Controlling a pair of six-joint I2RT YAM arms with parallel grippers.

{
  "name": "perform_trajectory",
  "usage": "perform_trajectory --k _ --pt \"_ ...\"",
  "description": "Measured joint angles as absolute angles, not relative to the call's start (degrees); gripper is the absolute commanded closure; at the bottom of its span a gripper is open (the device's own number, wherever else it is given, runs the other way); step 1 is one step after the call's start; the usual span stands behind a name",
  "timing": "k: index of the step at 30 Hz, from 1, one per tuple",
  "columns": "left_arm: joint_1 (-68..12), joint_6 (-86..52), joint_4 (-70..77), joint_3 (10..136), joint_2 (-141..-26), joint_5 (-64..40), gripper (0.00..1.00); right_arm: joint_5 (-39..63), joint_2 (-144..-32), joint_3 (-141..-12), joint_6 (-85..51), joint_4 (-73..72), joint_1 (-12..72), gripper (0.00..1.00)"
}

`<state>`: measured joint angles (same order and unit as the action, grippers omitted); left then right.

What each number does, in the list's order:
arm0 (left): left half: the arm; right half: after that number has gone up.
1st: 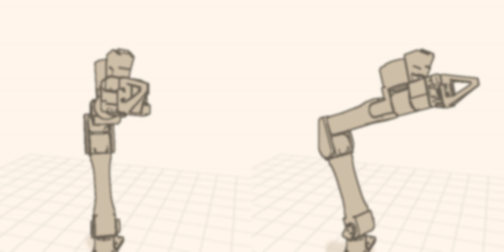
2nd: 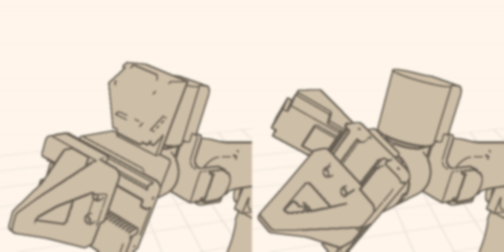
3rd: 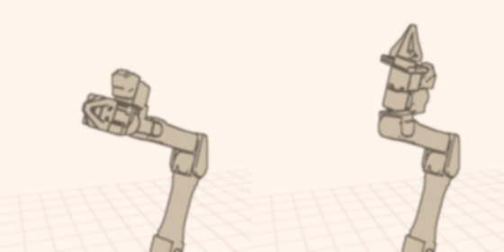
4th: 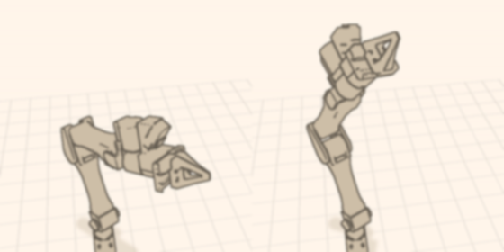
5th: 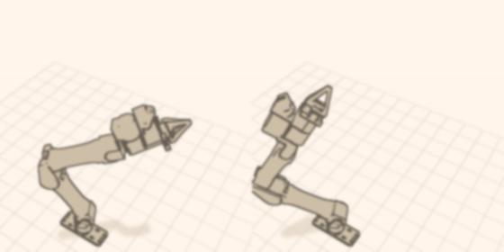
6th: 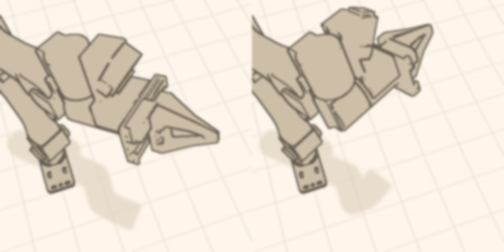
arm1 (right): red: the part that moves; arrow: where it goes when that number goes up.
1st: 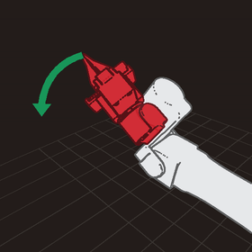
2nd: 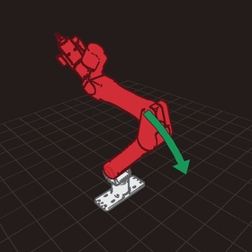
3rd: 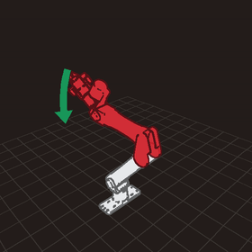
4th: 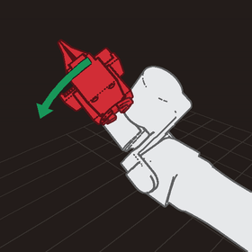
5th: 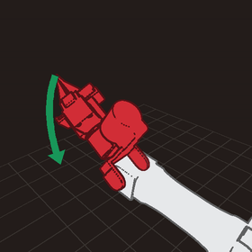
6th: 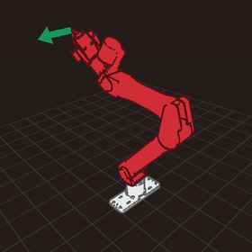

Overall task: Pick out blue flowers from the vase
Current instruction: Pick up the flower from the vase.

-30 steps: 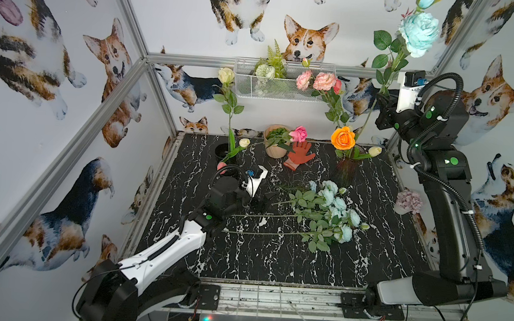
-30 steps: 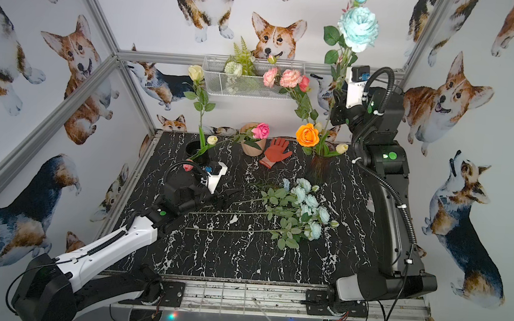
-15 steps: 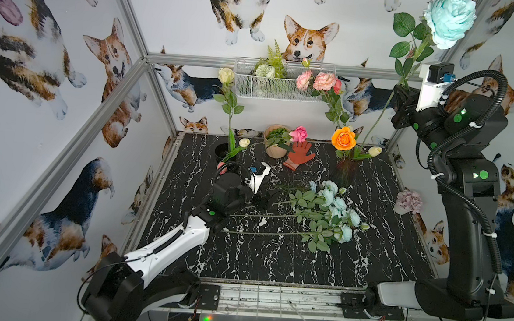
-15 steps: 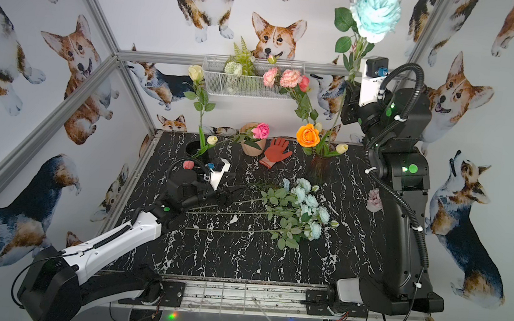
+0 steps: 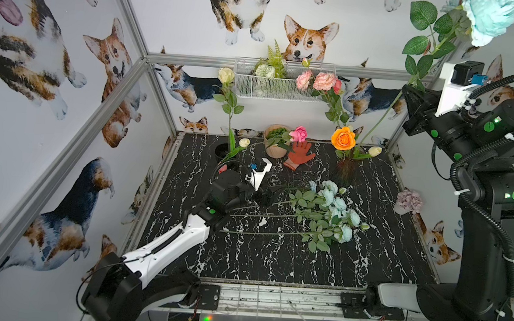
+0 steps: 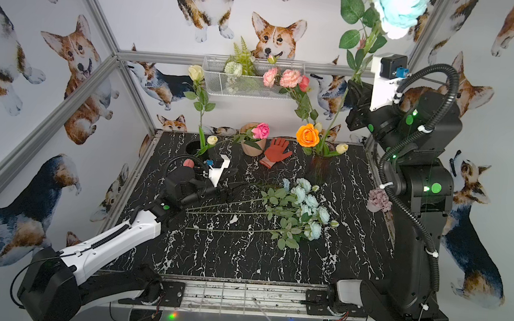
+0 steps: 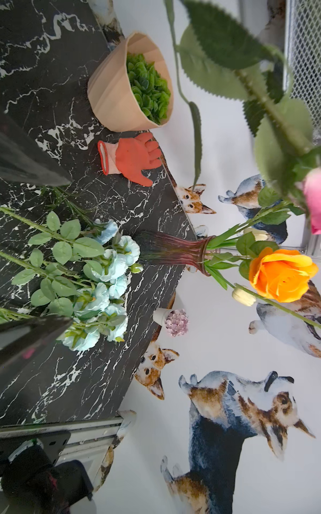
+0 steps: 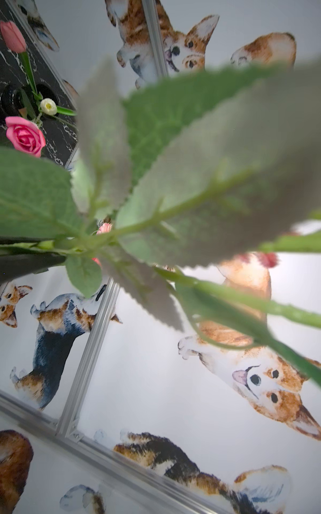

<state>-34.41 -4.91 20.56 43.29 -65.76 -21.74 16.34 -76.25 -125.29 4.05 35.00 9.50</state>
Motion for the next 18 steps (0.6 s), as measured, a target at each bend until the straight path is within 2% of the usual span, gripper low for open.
perform_trajectory --k 5,12,18 --pt "-35.1 -5.0 21.4 44.2 -66.0 -22.6 0.26 19.8 -72.3 -119.1 0.5 34.6 9.5 1.00" --pt "-36.2 -5.1 22.7 45.3 -67.0 -23.2 0.26 26.3 -65.1 -99.2 -9.3 27.0 9.8 1.00" --pt "-37.2 -5.7 23.7 46.3 -68.5 -24.1 0.26 28.5 -60.9 -89.8 -14.9 22.2 11.6 1.00"
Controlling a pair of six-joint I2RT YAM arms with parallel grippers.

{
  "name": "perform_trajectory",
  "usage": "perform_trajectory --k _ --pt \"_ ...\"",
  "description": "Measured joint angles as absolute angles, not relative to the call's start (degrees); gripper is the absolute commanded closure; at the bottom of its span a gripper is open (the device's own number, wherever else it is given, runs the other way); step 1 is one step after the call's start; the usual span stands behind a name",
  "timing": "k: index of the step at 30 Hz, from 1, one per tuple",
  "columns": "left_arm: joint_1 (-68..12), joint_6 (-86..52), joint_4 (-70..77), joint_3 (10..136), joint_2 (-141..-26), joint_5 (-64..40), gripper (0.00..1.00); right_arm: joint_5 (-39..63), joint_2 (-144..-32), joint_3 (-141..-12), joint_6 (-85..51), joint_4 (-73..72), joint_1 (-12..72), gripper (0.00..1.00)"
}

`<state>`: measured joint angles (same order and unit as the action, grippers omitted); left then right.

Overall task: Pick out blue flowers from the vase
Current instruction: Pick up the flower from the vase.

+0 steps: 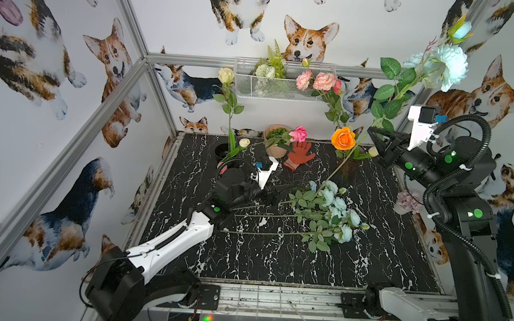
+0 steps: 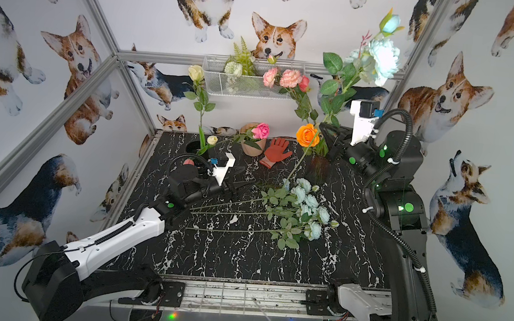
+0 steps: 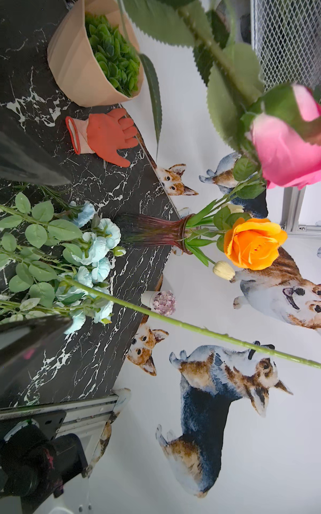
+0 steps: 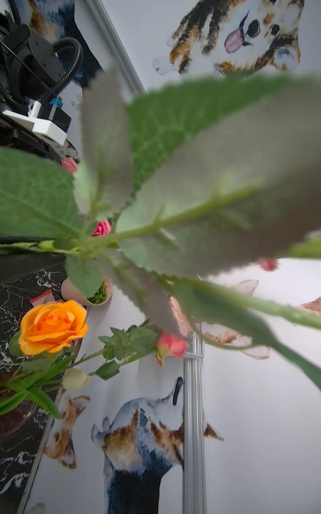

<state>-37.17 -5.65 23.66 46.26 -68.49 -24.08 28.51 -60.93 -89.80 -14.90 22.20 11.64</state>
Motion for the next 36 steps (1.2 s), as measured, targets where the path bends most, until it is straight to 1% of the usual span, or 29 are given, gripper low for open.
perform_trajectory --k 11,18,28,36 --pt "-39.8 -6.2 25.8 47.7 -71.9 -25.1 0.26 25.5 -64.1 -83.7 -15.2 19.6 21.1 1.00" --pt "-40.6 -6.2 26.2 47.7 -73.1 -25.1 0.26 23.8 -67.7 -82.0 -15.3 17.6 23.6 1.00" --pt "-40.9 -6.7 28.1 47.7 -73.9 -24.9 0.27 22.7 -68.2 -80.5 -16.5 15.2 25.5 1.00" --pt "-41.3 -7.6 30.5 51.4 -77.0 -25.1 0.30 23.0 -68.9 -79.1 -17.8 13.1 27.2 1.00"
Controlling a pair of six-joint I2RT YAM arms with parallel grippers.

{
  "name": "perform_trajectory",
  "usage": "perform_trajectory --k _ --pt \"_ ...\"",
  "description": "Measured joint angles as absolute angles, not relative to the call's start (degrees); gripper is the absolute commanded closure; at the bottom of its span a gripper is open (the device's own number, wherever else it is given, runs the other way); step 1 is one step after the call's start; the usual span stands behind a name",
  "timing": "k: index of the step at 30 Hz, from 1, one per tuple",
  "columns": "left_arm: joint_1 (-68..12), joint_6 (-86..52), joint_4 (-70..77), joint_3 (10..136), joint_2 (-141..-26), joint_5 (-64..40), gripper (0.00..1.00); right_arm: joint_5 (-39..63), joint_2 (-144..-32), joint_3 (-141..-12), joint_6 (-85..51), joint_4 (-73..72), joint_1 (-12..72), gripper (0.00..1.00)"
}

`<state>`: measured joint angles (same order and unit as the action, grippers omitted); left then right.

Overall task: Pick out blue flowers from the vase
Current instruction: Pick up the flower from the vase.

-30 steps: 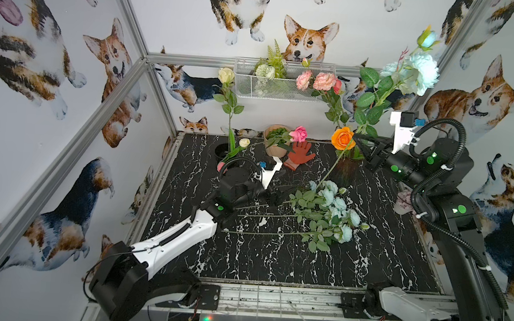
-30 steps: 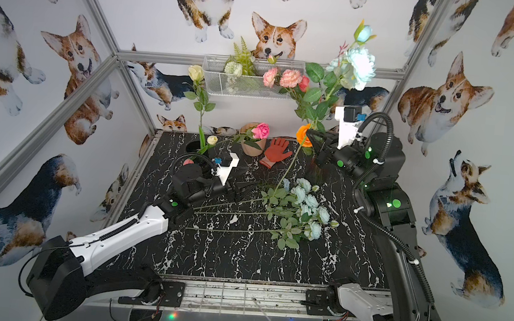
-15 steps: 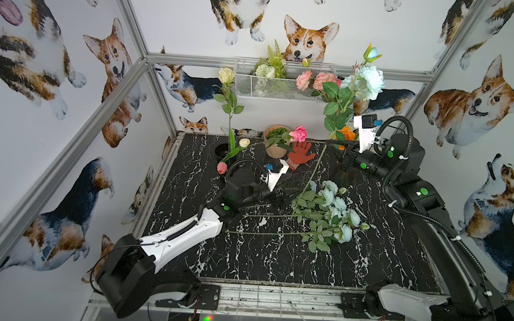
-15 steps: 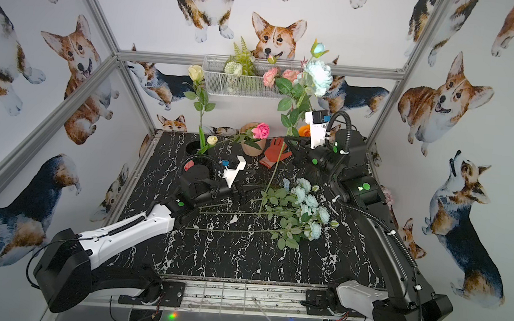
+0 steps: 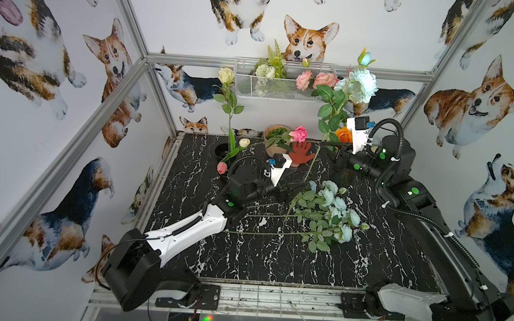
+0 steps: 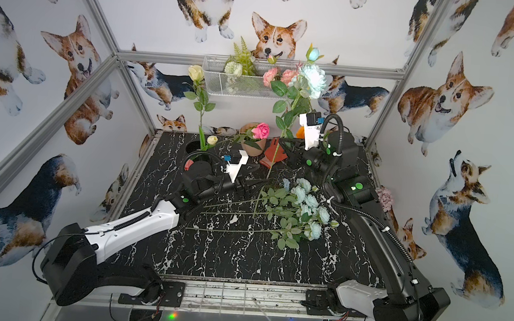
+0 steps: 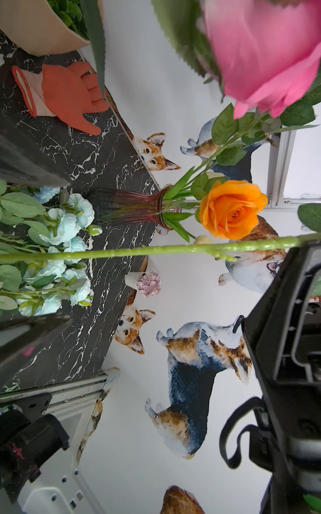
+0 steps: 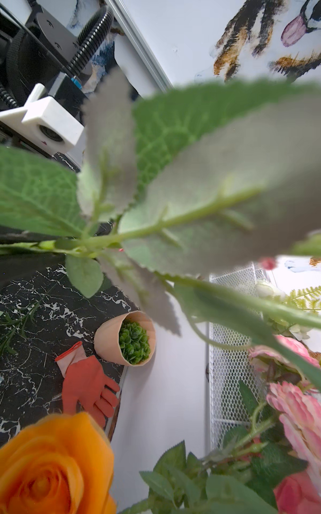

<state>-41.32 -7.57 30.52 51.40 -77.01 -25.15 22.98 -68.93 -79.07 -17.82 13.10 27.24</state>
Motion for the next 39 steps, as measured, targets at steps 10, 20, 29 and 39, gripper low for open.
perform_trajectory --k 10,20,29,39 --pt "-41.4 -8.9 32.2 52.6 -81.2 -25.6 0.47 23.2 -69.5 -78.9 -18.1 12.3 28.7 1.00" --pt "-41.4 -9.4 32.9 52.9 -81.9 -26.2 0.89 23.2 -69.9 -76.2 -19.3 10.9 30.0 1.00" --pt "-41.4 -9.1 30.2 52.9 -80.6 -25.5 1.00 23.0 -69.8 -75.1 -19.4 9.8 30.0 1.00" --pt "-41.4 -4.4 19.6 53.6 -74.8 -23.6 1.00 20.7 -67.2 -70.6 -19.1 8.2 30.1 0.56"
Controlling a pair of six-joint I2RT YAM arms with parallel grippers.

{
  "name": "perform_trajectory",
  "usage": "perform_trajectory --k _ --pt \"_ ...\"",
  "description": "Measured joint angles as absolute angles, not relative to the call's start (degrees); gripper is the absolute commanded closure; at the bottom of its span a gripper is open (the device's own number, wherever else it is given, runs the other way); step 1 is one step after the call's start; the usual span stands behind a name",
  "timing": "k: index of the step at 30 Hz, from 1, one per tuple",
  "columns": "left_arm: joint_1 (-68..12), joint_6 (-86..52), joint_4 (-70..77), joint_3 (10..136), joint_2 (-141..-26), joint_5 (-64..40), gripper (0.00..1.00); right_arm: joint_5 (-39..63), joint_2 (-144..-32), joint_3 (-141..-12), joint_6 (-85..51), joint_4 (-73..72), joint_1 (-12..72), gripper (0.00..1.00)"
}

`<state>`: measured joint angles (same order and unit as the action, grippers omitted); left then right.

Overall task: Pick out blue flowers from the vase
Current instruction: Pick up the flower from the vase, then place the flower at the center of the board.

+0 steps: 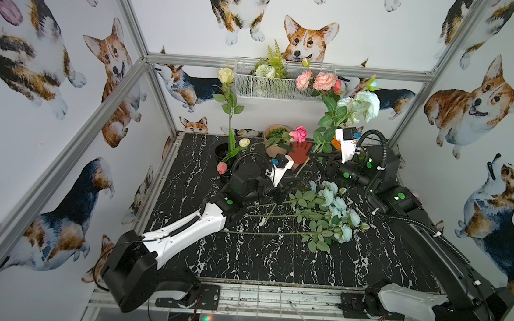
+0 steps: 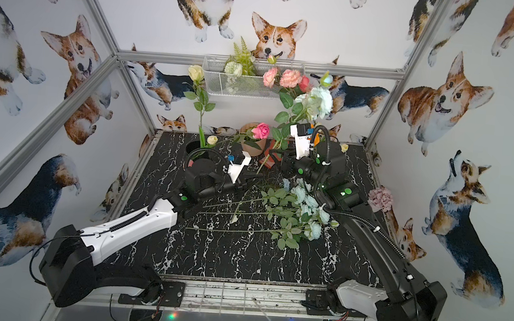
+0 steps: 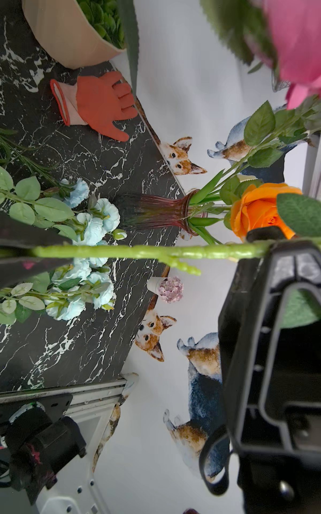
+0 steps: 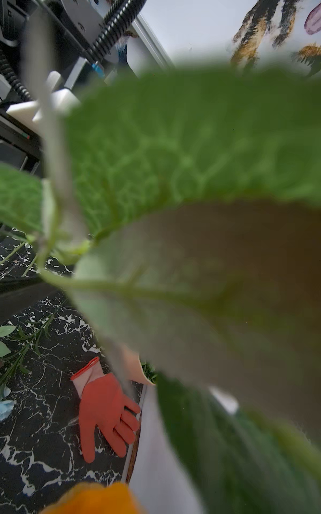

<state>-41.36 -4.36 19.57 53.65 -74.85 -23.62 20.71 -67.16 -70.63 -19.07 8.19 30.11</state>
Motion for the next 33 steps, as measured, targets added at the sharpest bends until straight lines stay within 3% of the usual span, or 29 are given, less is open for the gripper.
perform_trajectory --k 15,33 --pt "-41.3 1.3 12.0 54.0 -70.7 -20.6 1.00 13.0 -54.0 -66.5 -12.6 19.0 29.1 0.51" --pt "-41.3 12.5 -16.8 56.8 -61.0 -17.9 1.00 13.9 -43.5 -62.6 -13.5 26.8 6.1 0.52"
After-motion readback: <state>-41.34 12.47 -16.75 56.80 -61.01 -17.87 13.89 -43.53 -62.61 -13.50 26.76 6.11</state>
